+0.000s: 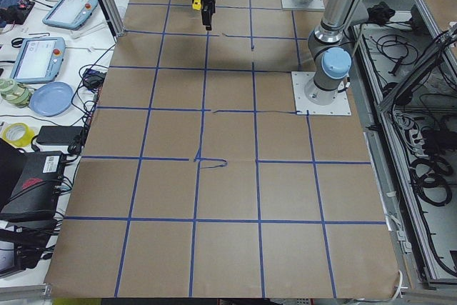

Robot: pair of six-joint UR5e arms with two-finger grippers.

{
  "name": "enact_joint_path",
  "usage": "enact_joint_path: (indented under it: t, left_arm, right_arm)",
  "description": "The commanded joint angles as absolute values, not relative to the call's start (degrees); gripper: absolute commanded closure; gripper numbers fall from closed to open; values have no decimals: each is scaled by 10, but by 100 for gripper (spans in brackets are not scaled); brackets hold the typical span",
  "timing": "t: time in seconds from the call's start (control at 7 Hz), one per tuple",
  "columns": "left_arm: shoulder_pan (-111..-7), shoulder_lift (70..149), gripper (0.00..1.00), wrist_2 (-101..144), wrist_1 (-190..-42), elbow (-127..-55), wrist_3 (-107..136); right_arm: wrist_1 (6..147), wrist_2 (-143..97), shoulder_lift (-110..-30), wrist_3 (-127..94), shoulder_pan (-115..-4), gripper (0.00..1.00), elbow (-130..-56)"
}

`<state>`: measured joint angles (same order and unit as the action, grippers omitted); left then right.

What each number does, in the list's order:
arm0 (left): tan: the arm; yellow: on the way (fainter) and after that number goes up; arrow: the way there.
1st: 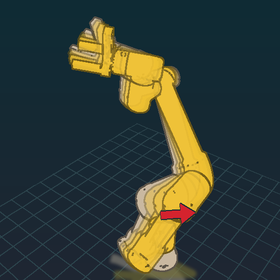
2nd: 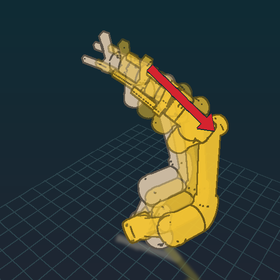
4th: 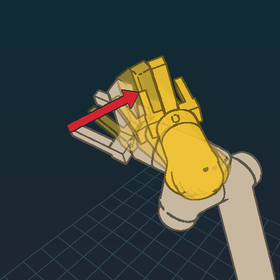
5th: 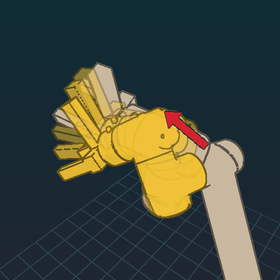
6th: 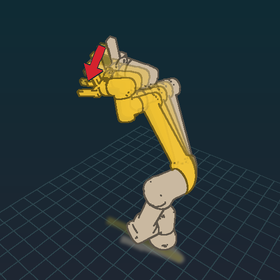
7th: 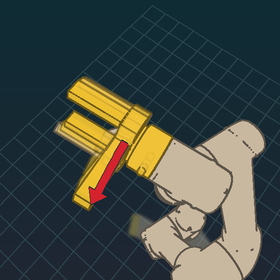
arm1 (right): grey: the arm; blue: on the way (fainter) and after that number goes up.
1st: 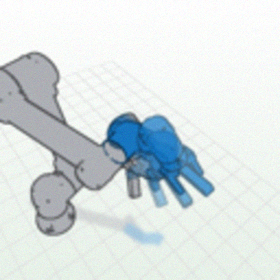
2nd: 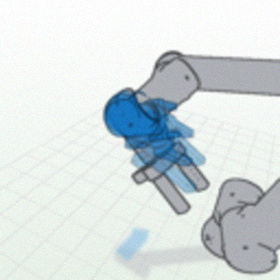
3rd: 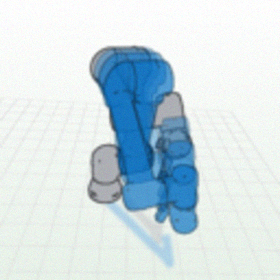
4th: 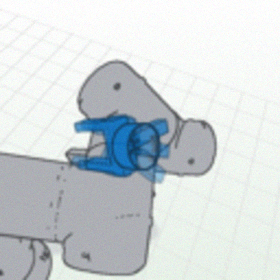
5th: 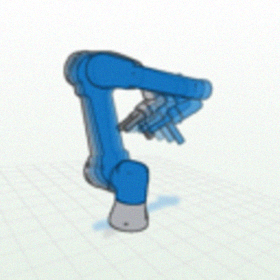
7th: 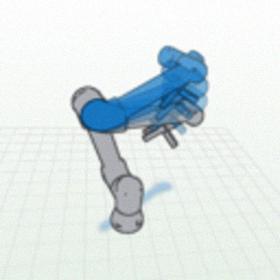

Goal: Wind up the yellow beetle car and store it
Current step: 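Carry the car with the right gripper into the light-blue tray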

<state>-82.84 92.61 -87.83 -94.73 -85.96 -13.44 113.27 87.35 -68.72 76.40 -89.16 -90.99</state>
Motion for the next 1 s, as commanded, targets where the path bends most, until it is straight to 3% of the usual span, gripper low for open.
enact_joint_path:
  t: [0.0,0.43,0.86]
  left_arm:
    - [-831,928,0,-880,-949,-860,-121]
    - [-857,919,0,-950,-944,-881,-91]
    - [-882,915,0,-921,-897,-899,-74]
  right_arm:
    - [1042,902,-697,879,-798,100,-826]
    - [1049,925,-660,997,-659,100,-811]
    - [1137,924,-588,1162,-610,100,-811]
